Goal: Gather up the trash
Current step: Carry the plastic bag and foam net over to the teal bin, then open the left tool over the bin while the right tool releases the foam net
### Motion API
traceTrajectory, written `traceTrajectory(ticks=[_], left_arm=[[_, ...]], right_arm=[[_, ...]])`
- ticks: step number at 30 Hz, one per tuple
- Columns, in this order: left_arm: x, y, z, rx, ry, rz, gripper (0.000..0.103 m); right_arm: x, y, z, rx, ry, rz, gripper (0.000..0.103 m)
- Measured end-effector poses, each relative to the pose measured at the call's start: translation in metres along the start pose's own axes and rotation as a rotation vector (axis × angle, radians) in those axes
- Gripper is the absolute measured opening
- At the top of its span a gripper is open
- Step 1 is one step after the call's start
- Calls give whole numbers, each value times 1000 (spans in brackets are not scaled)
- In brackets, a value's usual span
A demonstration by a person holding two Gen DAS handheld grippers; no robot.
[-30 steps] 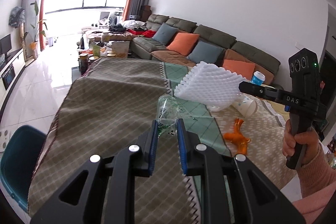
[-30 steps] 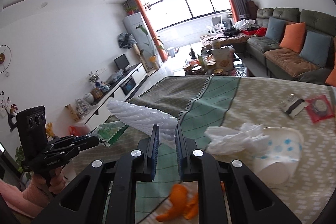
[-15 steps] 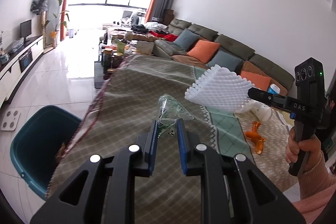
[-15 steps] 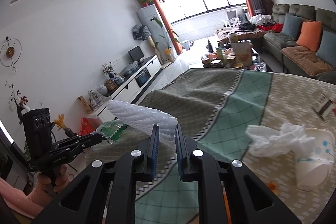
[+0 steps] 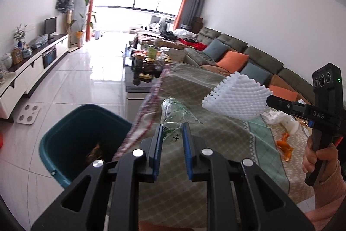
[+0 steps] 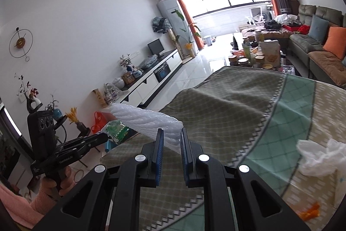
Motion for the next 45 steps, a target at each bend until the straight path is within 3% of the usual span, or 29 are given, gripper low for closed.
traceTrajectory(ticks=[22,45], left_arm=[[-91,-8,-1,-19,166,113,19],[-121,-25,-32,-106,225,189,20]], right_arm=[[-48,11,-91,-121,113,55,15],[-67,4,-174,-234,131,46,16]])
Point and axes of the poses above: each gripper's, at about its wrist camera, not at the fingertips, and z roughly against the way its jaws point, x to its right, y to its top, the point moved 6 cm from there along -z, roughly the way its jaws point, and after that the axes turned 10 degrees about y, right-handed, at the moved point
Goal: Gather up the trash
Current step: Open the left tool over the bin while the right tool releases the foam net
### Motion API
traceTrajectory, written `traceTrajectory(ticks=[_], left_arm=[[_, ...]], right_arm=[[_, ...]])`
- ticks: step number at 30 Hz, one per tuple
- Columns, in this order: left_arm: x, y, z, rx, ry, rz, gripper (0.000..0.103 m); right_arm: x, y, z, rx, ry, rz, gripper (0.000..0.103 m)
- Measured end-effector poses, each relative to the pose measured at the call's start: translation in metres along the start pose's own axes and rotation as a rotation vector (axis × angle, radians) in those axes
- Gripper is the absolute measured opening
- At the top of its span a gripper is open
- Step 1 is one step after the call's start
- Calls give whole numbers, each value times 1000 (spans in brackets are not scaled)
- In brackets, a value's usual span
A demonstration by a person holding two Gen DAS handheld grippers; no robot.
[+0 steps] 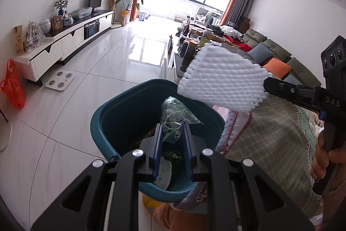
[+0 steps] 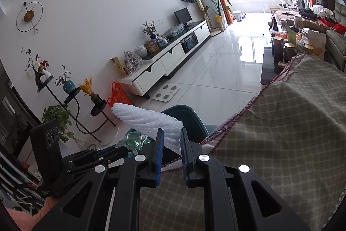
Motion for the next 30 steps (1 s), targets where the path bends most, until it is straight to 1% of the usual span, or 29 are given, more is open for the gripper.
traceTrajectory(ticks=[8,14,22,23,25,30], left_arm=[[2,-4,-11,-33,25,3,20],[1,-7,-20,-62,38,9,21],[-5,-8,-35,-94,35,38,23],[-5,-8,-36,-98,36,41,24],[-9,-9,-40,-109,29,46,27],[-11,-9,-46,-121,35,56,27]], right_arm=[[0,6,-26,-30,-17,-2,16],[-2,3,-43,-55,-30,-7,16],[0,-2,-66,-120,-38,-32,21],[1,-2,-67,-129,-39,-39,22],[2,-2,-69,-138,-41,-46,29],[5,-5,-70,-150,-47,-54,35]])
Point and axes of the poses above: each gripper's, at about its wrist camera, not at the fingertips, and z roughly against the way its jaws point, x to its right, y to its top, the point moved 6 cm from there along -z, roughly the way its jaws point, and after that the axes turned 10 degrees about y, right-handed, at the moved point
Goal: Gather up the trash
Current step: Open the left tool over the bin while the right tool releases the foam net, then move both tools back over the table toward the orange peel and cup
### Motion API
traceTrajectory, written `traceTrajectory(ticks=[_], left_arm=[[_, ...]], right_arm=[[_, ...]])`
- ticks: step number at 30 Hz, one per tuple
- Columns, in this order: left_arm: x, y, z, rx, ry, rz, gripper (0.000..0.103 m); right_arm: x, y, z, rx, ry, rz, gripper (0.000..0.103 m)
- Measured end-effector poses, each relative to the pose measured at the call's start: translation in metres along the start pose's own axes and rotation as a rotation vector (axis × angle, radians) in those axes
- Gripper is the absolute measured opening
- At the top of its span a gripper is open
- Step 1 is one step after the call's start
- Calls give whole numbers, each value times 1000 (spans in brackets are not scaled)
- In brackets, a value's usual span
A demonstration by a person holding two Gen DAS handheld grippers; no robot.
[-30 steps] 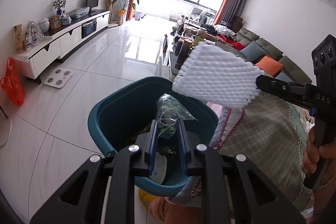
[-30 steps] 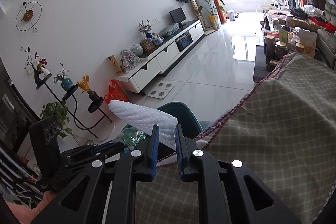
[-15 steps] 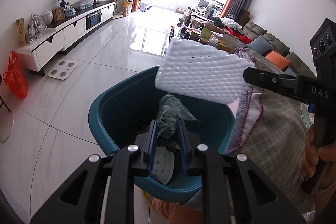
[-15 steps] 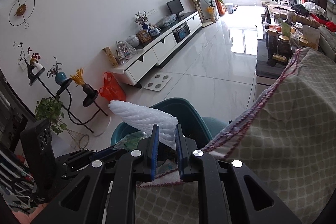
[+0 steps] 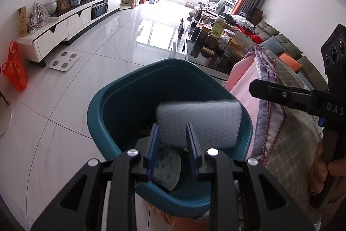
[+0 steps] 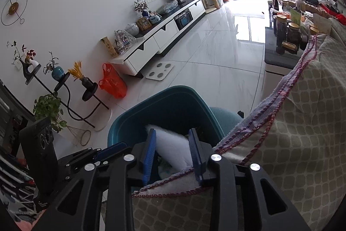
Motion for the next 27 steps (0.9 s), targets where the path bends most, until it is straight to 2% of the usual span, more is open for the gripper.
traceTrajectory(ticks=[7,15,20,27], left_arm=[[3,-1,10,29,-14,1,27],[26,5,52,144,-90,-57,34],[67,1,77,195,-184,-132,38],[138,-20,95,198,-325,-252,39]], right_arm=[[3,-4,9,3,8,-4,38],[-3,-13,45,66,22,21,47],[-5,-23,87,134,28,36,51],[9,-48,153,238,-21,11,54]])
Point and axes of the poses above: each gripper's, at about its wrist camera, not at the fingertips, and z roughly against the way its jaws point, x to its right, y to its top, the point moved 6 cm from there along -z, roughly the way its jaws point, and after that the axes turned 10 degrees about y, right-handed, at the moved point
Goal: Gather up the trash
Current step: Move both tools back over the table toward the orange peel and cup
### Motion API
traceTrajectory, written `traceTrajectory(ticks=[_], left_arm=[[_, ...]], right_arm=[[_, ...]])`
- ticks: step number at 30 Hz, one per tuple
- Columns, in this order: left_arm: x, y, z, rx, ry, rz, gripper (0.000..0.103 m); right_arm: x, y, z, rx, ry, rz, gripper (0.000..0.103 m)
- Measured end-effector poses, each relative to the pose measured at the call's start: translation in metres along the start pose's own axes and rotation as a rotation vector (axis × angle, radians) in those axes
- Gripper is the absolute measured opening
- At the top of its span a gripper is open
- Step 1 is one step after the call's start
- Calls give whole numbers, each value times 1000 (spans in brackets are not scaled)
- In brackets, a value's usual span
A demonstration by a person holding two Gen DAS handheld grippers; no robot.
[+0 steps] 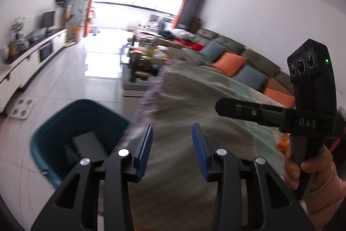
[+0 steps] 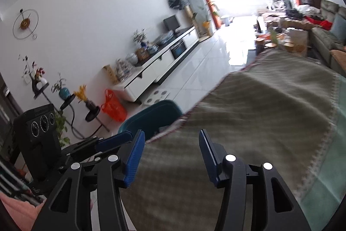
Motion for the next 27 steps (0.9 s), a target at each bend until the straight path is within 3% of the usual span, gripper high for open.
traceTrajectory(ticks=[17,27], left_arm=[[174,-39,-33,-135,-318,-248,39],[244,-65,-52,-216,-423,-376,40]], right_arm=[[90,-68,182,224,-330,-171,54],[125,-97,233,300,-412,-278,54]])
Point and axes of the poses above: each gripper's, at about its wrist camera, not at the fingertips, and z roughly against the way its jaws point, x to its right, y to its top, the point moved 6 cm from there along -z, roughly the way its jaws point, and after that the axes turned 10 degrees about y, right-handed, at the moved point
